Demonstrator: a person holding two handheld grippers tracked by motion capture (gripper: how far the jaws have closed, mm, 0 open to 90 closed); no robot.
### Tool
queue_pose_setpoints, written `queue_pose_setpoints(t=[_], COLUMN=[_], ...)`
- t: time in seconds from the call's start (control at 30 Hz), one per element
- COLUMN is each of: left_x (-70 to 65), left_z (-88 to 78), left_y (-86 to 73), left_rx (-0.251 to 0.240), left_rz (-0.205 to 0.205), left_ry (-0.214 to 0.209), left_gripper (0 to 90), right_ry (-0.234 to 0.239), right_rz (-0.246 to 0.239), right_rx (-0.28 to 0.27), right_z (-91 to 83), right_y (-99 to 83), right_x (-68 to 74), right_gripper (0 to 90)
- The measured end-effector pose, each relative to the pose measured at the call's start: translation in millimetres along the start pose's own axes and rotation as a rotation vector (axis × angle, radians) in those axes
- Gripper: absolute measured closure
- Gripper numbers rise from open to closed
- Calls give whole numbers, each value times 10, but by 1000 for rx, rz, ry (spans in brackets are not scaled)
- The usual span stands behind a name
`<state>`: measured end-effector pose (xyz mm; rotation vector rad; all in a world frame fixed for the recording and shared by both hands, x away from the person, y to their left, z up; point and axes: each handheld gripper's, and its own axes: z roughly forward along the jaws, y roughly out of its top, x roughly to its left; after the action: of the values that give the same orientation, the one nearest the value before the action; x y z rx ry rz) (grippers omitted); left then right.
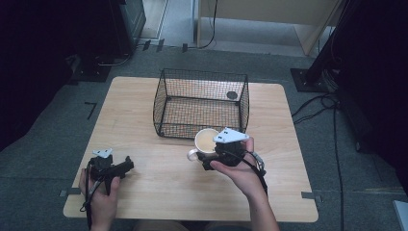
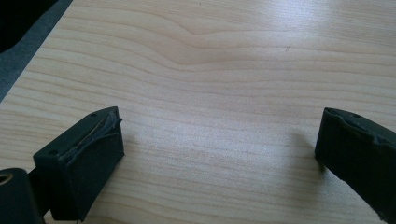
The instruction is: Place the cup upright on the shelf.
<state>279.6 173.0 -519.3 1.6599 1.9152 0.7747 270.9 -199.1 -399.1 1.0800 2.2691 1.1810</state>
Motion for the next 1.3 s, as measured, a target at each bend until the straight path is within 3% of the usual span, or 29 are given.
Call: queue_pose_setpoints(t=[0.63, 0.83, 1.3], left_x=[-1, 1, 0], left_z=[-2, -2, 0], left_y=[1, 2, 1], left_rx=[2, 2, 0], left_rz=[-1, 0, 0], left_ry=[0, 0, 0], left_gripper=[12, 12, 12], right_ry=[-14, -37, -14], right_rz=[-28, -33, -39], right_rx=[-2, -9, -36], right_z=[-70, -7, 233], right_y=[459, 631, 924], right_x=[-165, -274, -545], right_gripper=[87, 87, 88])
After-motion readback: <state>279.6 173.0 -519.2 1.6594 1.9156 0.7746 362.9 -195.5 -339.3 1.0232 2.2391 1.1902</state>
